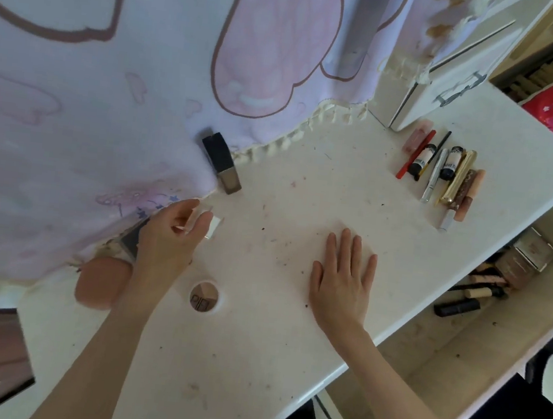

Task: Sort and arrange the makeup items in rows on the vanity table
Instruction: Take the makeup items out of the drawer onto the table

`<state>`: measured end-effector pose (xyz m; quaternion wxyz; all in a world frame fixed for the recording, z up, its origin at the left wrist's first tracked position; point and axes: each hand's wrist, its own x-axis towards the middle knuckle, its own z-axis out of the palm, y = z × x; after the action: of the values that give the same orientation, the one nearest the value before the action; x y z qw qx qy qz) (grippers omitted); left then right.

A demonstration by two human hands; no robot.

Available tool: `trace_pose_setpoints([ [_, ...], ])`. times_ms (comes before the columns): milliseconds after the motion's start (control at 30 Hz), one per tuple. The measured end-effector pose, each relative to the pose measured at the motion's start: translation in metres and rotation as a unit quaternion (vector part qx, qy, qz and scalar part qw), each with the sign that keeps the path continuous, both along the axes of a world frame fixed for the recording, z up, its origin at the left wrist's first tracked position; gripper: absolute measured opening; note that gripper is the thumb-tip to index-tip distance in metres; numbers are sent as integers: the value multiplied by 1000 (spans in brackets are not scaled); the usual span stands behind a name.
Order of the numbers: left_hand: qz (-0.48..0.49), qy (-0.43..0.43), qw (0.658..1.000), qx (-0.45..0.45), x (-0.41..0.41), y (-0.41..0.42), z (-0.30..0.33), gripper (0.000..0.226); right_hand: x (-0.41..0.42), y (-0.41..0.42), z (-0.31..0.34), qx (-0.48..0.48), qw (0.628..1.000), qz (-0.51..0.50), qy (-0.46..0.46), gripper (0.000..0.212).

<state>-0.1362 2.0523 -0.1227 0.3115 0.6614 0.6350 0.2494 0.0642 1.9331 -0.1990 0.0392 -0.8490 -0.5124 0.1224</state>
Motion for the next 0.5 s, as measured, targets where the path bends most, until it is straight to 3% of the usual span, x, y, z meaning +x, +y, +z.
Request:
trace_pose_setpoints([
  [67, -28, 27, 999, -26, -12, 3, -7, 18, -18, -6, 0, 13, 1000, -8, 1, 54],
  [167, -51, 81, 993, -73, -12, 9, -23, 36, -32, -11, 0, 22, 1000, -19, -12, 58],
  [267, -104, 177, 979, -12, -8, 13, -36, 38, -34, -11, -2, 29, 999, -18, -25, 65],
  [500, -125, 239, 963, 16, -6, 13, -40, 35, -33, -11, -8, -2, 999, -29, -30, 56],
])
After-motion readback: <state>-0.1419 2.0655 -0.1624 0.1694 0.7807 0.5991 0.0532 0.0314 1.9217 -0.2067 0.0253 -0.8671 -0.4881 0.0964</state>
